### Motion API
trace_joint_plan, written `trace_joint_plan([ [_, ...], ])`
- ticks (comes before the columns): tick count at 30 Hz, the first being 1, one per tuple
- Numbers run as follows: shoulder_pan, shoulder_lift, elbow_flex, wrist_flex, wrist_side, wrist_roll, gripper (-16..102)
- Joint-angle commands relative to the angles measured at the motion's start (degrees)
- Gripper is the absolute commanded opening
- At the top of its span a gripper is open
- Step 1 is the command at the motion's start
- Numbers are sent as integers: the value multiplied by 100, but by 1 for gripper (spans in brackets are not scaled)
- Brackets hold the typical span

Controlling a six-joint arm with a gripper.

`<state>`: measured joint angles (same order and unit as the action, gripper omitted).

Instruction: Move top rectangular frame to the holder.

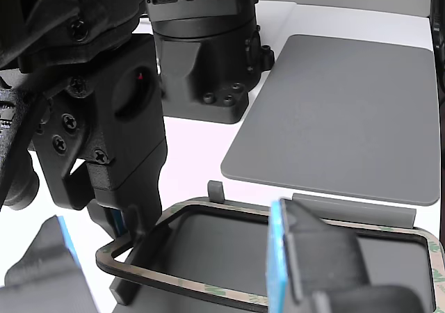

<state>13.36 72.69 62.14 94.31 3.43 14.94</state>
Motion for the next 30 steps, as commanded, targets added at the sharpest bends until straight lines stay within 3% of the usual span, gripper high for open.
trace_joint_plan([
  [1,-97,97,-141,62,9,-18,-10],
  [30,-88,-88,-246,62,-62,-176,-10],
])
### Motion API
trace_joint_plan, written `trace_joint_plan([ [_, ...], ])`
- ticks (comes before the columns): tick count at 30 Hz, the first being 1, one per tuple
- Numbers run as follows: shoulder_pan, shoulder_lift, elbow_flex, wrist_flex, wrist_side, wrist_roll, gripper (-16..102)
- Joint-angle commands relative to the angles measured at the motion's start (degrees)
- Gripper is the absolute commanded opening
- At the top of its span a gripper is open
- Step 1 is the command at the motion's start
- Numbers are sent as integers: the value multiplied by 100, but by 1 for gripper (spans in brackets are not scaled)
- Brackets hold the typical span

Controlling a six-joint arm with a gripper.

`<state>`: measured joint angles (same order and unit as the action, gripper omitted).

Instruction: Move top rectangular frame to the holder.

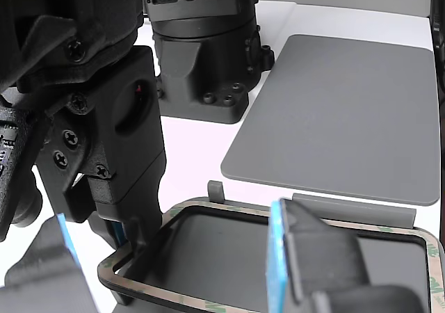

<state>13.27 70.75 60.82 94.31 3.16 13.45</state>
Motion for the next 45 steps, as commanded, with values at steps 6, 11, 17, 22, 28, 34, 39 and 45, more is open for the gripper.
trace_joint_plan([
  [6,-79,97,-114,62,-62,-44,-10],
  [11,-79,44,-158,62,-53,-97,-10],
  [17,-79,0,-202,62,-53,-123,-10],
  [22,-79,44,-176,62,-35,-123,-9],
  [28,-79,-18,-193,53,-97,-141,-6],
  [34,-70,-44,-237,53,-105,-105,1],
  [39,-70,-35,-211,53,-105,-105,1],
  [45,-70,-35,-193,53,-149,-70,0],
])
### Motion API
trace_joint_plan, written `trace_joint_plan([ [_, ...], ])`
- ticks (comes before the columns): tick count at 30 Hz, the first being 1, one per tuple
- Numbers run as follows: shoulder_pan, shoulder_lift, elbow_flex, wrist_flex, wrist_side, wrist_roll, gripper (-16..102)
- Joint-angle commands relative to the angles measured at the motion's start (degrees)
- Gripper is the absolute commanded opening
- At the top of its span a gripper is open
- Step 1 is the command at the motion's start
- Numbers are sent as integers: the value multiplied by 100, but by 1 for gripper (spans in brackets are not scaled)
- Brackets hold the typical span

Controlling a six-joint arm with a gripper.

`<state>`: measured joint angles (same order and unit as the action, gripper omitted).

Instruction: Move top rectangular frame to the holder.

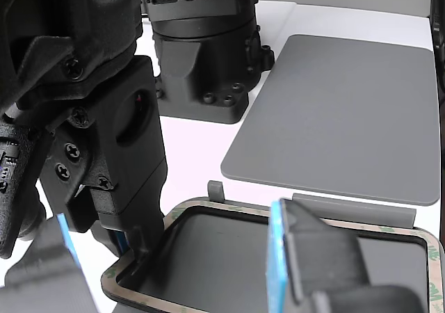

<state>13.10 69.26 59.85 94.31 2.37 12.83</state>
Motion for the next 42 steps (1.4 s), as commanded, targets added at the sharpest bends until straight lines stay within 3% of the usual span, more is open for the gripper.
trace_joint_plan([
  [1,-53,114,-88,53,-79,-9,-1],
  [8,-53,114,-79,53,-44,0,1],
  [14,-44,114,-88,53,-62,-18,13],
  [25,-44,149,-70,53,-123,-88,15],
  [29,-44,114,-105,44,-105,-114,24],
  [33,-35,97,-132,35,-79,-132,39],
  [35,-35,88,-132,35,-79,-149,54],
  [42,-18,88,-193,35,-70,-158,77],
])
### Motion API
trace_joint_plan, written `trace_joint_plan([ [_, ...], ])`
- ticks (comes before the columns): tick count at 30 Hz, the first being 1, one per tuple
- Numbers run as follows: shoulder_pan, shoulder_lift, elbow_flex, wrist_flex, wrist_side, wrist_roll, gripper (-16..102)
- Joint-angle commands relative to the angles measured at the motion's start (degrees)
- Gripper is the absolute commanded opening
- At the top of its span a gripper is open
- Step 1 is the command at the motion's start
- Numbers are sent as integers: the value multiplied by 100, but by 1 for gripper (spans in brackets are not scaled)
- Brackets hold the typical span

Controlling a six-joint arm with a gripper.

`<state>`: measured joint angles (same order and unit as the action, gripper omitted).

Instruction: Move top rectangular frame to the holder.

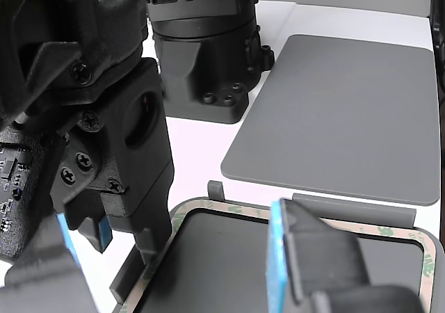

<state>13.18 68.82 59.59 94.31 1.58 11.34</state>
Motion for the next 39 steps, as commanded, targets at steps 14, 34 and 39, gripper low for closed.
trace_joint_plan([
  [14,-26,826,220,-272,650,202,100],
  [34,-352,6697,6196,-3938,1345,-343,100],
  [39,-791,7629,7189,-4043,905,-466,100],
])
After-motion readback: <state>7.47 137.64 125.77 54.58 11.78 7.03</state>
